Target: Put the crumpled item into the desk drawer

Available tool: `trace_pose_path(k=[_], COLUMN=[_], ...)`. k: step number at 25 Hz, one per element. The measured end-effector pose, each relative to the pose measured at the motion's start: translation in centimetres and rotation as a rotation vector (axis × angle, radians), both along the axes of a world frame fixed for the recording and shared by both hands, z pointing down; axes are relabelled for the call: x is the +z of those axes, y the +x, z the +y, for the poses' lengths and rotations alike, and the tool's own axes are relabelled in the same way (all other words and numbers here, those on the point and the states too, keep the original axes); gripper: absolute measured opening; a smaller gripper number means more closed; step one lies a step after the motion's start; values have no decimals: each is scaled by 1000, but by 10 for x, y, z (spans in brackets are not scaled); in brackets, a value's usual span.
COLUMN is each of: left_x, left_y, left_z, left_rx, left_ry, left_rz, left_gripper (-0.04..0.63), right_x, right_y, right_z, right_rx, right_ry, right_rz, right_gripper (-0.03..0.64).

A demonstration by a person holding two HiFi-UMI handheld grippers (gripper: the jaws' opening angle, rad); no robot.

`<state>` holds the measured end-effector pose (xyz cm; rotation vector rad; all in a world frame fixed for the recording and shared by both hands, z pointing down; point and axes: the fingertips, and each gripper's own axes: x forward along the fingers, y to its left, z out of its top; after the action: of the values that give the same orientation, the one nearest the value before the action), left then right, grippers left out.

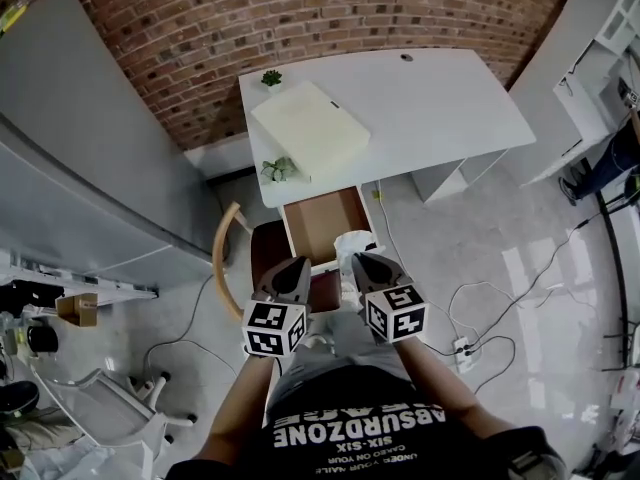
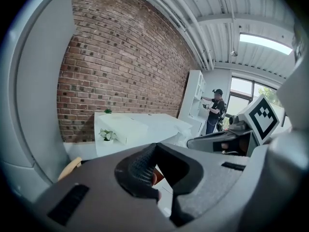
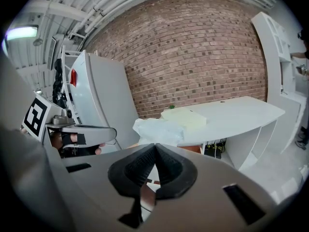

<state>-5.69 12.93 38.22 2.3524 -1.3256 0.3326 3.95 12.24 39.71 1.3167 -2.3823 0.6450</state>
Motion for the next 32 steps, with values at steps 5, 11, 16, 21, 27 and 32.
trace_pose_path(k=[5, 11, 16, 21, 27, 32], left_x=[7, 16, 19, 22, 23, 24], left_y=[4, 1, 0, -3, -3, -2], left_z=[-23, -46, -62, -75, -86, -92], left_rx=[8, 1, -10, -22, -30, -35], left_ry=[-26, -55, -68, -81, -92, -99], left_rz=[-12, -23, -31, -35, -36, -39], left_gripper=[3, 3, 3, 3, 3, 3], right_x=[4, 12, 14, 16, 17, 21], right_y=[0, -2, -1, 0, 1, 1], right_z=[-31, -63, -86, -104, -117, -125], right_rx=[-5, -15, -15, -10, -14, -24], right_ry=[-14, -30, -29, -26, -32, -45], right_rz=[-8, -9, -8, 3, 6, 3], right_gripper=[0, 0, 0, 0, 0, 0])
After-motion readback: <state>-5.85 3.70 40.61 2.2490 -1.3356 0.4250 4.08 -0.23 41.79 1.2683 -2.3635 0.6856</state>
